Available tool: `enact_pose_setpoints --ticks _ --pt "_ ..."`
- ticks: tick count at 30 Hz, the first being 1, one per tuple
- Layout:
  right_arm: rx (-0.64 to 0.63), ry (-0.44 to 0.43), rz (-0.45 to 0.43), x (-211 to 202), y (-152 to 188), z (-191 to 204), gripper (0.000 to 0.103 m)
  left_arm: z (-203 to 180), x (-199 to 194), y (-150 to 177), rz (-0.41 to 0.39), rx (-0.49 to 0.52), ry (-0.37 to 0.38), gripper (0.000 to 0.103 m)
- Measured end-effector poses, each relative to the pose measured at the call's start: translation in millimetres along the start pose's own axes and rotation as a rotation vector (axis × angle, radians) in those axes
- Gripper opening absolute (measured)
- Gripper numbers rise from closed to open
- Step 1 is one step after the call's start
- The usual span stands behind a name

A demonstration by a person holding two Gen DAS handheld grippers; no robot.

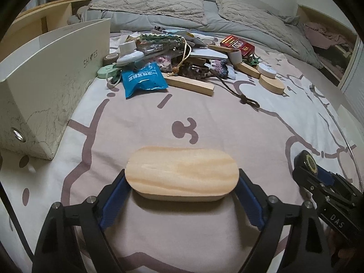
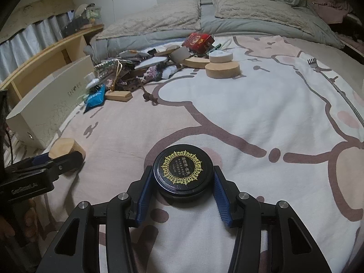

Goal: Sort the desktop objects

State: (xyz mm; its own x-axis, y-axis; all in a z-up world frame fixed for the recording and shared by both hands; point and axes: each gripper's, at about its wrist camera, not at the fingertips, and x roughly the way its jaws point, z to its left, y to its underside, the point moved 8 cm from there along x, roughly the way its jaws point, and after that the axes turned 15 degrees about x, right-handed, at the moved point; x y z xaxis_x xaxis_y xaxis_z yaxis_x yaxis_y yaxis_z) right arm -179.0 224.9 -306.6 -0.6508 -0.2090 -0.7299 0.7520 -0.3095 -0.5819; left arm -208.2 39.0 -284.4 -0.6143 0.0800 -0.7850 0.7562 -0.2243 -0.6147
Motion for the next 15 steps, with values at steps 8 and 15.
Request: enact_pose_setpoints --ticks 8,15 --pt "0.008 0.005 0.030 -5 -5 8 0.050 6 -18 -18 -0.060 -0.014 -0.001 0.089" --pt "0.002 -0.040 0.013 -22 -17 26 0.050 11 -42 -37 -0.134 -0.011 -0.020 0.089"
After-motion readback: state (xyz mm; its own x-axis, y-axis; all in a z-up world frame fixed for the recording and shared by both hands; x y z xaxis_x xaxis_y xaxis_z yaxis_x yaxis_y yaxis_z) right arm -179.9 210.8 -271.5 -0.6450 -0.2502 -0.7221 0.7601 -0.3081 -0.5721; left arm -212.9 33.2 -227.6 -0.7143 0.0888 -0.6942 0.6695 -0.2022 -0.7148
